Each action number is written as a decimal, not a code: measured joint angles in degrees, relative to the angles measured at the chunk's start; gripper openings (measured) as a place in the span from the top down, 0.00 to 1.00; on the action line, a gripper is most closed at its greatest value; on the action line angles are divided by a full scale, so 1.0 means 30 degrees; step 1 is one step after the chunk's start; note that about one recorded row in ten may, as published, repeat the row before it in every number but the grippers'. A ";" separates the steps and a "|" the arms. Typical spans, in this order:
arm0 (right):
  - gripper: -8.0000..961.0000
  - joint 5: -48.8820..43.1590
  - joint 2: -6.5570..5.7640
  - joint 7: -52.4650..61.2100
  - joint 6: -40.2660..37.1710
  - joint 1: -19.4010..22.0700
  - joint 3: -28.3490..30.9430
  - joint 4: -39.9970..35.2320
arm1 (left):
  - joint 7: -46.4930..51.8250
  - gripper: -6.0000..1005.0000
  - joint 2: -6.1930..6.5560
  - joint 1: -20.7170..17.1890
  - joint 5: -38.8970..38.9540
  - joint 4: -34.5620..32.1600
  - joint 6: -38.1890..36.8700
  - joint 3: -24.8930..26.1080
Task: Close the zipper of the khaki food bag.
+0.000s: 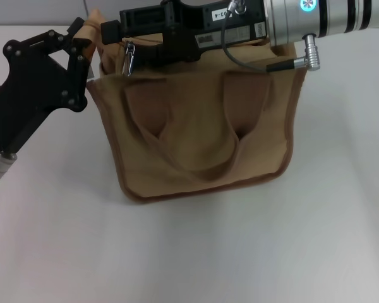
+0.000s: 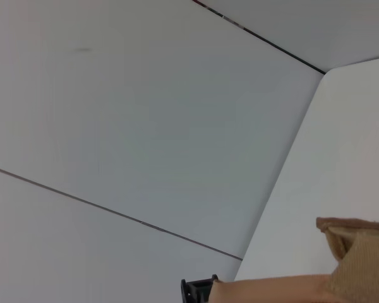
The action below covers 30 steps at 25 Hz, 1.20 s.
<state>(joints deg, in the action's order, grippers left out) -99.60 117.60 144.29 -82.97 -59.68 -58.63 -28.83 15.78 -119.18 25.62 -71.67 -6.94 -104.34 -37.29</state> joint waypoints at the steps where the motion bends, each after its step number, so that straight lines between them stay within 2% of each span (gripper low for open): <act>1: 0.19 0.0000 0.0000 0.0000 0.0000 0.0000 0.0000 0.0000 | 0.0001 0.98 0.0001 0.0019 0.0025 0.0053 0.0000 0.0036; 4: 0.19 -0.0068 0.0052 -0.0023 0.0146 0.0000 0.0000 0.0000 | 0.0003 0.98 0.0001 0.0050 0.0050 0.0088 -0.0037 0.0107; 9: 0.25 -0.0193 0.0136 -0.0029 0.0539 0.0013 -0.0145 -0.0001 | 0.0010 0.98 0.0001 0.0116 0.0070 0.0141 -0.0107 0.0044; 14: 0.49 -0.0227 0.0173 -0.0032 0.0882 0.0095 -0.0323 0.0001 | 0.0012 0.98 0.0001 0.0206 0.0075 0.0291 -0.0140 0.0010; 26: 0.62 -0.0226 0.0281 -0.0109 0.1473 0.0104 -0.0875 -0.0018 | 0.0013 0.98 0.0002 0.0309 0.0057 0.0296 -0.0121 0.0007; 30: 0.65 -0.0238 0.0430 -0.0520 0.1631 0.0028 -0.1091 -0.0133 | 0.0012 0.98 0.0002 0.0388 0.0054 0.0293 -0.0120 0.0010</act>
<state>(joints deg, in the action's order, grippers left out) -100.31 118.89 142.73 -78.08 -59.60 -61.90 -29.22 15.82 -119.18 26.78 -71.50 -6.06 -104.70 -37.26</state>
